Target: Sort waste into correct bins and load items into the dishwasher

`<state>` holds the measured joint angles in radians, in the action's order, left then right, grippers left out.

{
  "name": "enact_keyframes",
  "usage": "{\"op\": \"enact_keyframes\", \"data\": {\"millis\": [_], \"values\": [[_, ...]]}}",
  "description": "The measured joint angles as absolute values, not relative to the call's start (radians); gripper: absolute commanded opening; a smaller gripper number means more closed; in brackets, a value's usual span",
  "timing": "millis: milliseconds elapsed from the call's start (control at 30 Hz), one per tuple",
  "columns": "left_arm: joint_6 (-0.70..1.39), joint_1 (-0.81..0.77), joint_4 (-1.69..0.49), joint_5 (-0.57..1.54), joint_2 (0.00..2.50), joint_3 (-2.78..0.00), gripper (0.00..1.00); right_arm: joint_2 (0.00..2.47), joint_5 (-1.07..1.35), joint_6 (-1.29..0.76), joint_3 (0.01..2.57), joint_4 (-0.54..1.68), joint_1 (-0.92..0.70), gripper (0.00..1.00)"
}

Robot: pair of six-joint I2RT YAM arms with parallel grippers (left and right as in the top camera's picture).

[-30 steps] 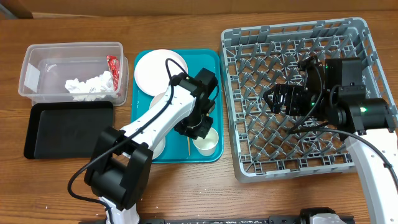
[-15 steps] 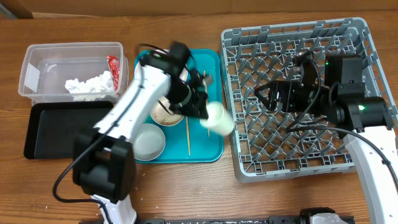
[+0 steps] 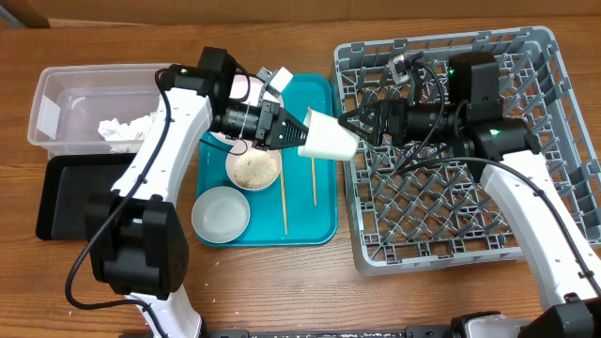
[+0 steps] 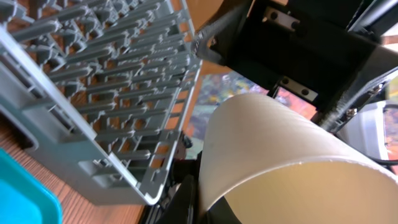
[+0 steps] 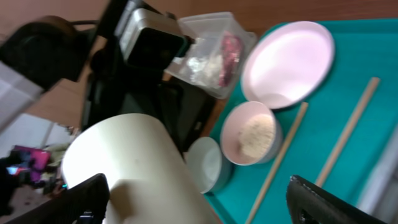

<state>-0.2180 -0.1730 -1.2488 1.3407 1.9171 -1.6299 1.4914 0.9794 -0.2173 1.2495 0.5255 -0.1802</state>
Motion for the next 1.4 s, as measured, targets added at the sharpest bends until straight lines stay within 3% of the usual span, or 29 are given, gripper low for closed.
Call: {"op": "enact_keyframes", "data": {"millis": [700, 1033, 1100, 1300, 1400], "values": [[-0.208, -0.117, -1.221, 1.536, 1.917, -1.630, 0.04, 1.497, 1.145, -0.266, 1.251, 0.340, -0.231, 0.83], [-0.205, -0.117, -1.234, 1.555, 1.917, -1.630, 0.05, 1.497, 1.145, -0.270, 1.251, 0.288, -0.262, 0.62], [-0.205, -0.116, -1.233, 1.557, 1.917, -1.630, 0.09, 1.497, 1.148, -0.271, 1.251, 0.288, -0.262, 0.59], [-0.192, -0.116, -1.233, 1.557, 1.917, -1.631, 0.39, 1.497, 1.148, -0.269, 1.251, 0.288, -0.263, 0.51], [-0.190, -0.116, -1.233, 1.557, 1.917, -1.631, 0.41, 1.497, 1.148, -0.269, 1.251, 0.288, -0.263, 0.49]]}}
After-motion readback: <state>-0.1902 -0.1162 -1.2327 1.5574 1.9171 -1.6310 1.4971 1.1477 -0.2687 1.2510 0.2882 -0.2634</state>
